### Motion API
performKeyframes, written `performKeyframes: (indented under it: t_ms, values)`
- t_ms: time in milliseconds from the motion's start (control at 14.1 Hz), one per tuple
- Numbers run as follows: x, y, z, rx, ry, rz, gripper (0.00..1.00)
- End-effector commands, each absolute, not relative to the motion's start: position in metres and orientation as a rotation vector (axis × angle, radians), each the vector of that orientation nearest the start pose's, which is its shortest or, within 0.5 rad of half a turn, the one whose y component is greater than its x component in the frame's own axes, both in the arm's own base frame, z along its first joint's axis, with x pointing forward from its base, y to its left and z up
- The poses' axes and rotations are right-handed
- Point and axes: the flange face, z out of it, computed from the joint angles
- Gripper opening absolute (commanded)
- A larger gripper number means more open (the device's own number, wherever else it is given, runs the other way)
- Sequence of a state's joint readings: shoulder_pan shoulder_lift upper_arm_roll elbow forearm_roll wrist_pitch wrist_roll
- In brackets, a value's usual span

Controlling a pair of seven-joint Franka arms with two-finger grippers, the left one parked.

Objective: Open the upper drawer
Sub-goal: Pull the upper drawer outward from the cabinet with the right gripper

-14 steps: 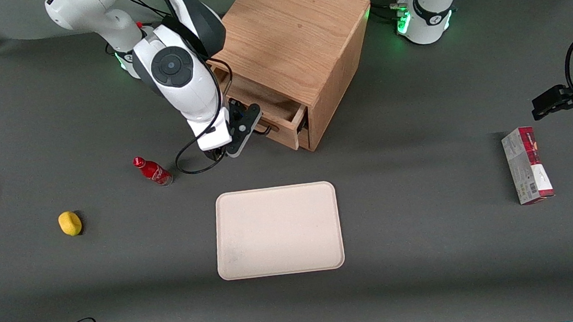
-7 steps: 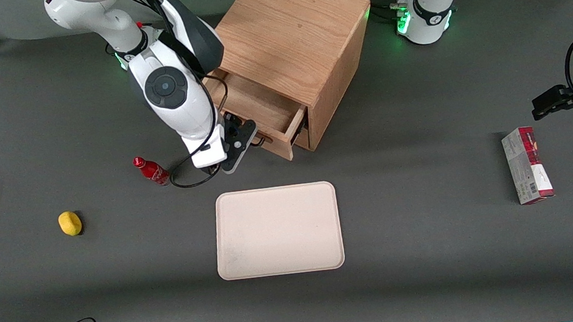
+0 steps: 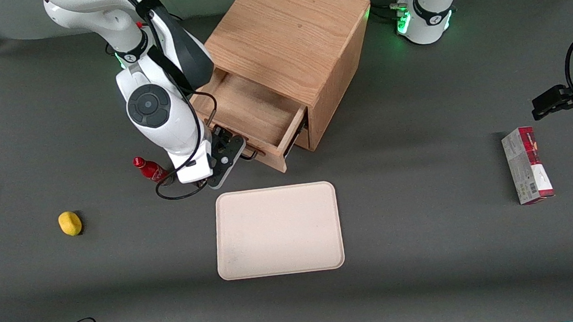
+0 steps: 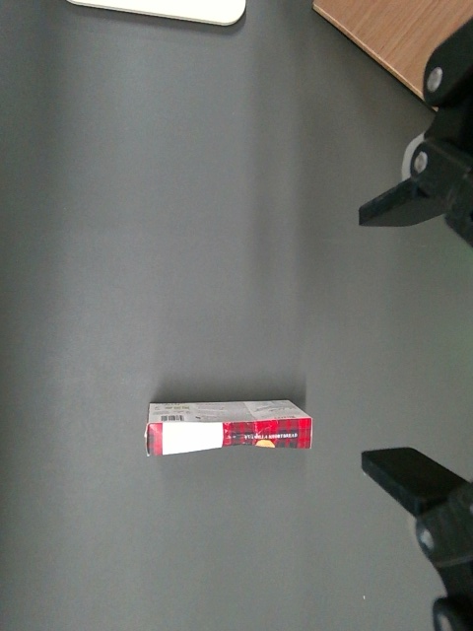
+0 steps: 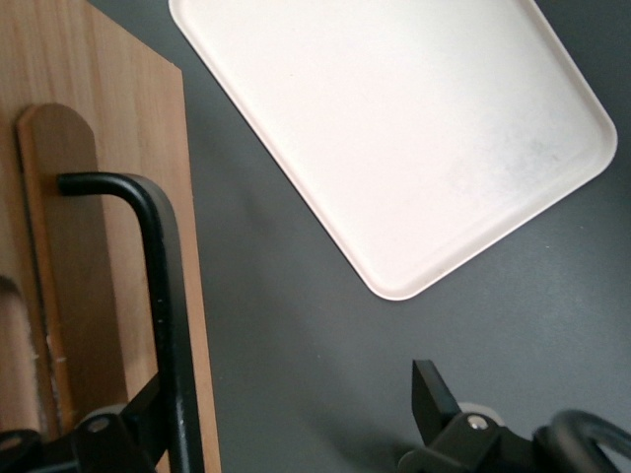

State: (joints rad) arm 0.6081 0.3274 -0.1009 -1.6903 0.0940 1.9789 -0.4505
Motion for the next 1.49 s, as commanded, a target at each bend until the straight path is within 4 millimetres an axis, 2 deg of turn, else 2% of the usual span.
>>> performKeyframes:
  t_ms: [0, 568, 710, 923, 1277, 1419]
  values:
    - [0.576, 0.316, 0.406, -2.760, -1.393, 0.065, 1.00]
    - [0.607, 0.300, 0.405, -2.733, -1.443, 0.098, 1.00]
    - [0.618, 0.280, 0.404, -2.751, -1.405, 0.094, 1.00]
    - [0.626, 0.268, 0.401, -2.758, -1.390, 0.095, 1.00]
    - [0.630, 0.269, 0.405, -2.759, -1.389, 0.079, 1.00]
    - [0.630, 0.270, 0.417, -2.762, -1.379, 0.067, 1.00]
